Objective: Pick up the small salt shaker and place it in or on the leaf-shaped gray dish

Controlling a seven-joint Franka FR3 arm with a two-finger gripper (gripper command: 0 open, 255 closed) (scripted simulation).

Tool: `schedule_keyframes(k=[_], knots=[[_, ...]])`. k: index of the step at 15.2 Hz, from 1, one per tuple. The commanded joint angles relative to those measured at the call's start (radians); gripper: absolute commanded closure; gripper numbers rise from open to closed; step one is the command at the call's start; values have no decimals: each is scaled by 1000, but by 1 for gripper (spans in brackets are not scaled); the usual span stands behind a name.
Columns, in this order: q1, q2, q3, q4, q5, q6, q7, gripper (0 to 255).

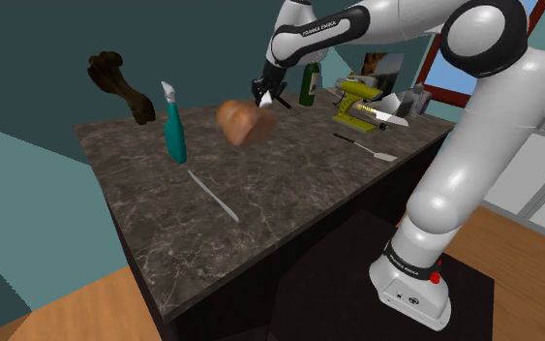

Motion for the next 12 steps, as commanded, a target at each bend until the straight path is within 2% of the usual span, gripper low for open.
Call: schedule_keyframes(k=[1,7,11,12], knots=[[-11,79,-11,80,3,-18,-25,255],[-44,305,-31,384,18,-95,-90,255],[-65,490,-38,660,27,-186,-129,255],[-65,490,-38,647,27,-173,-128,255]])
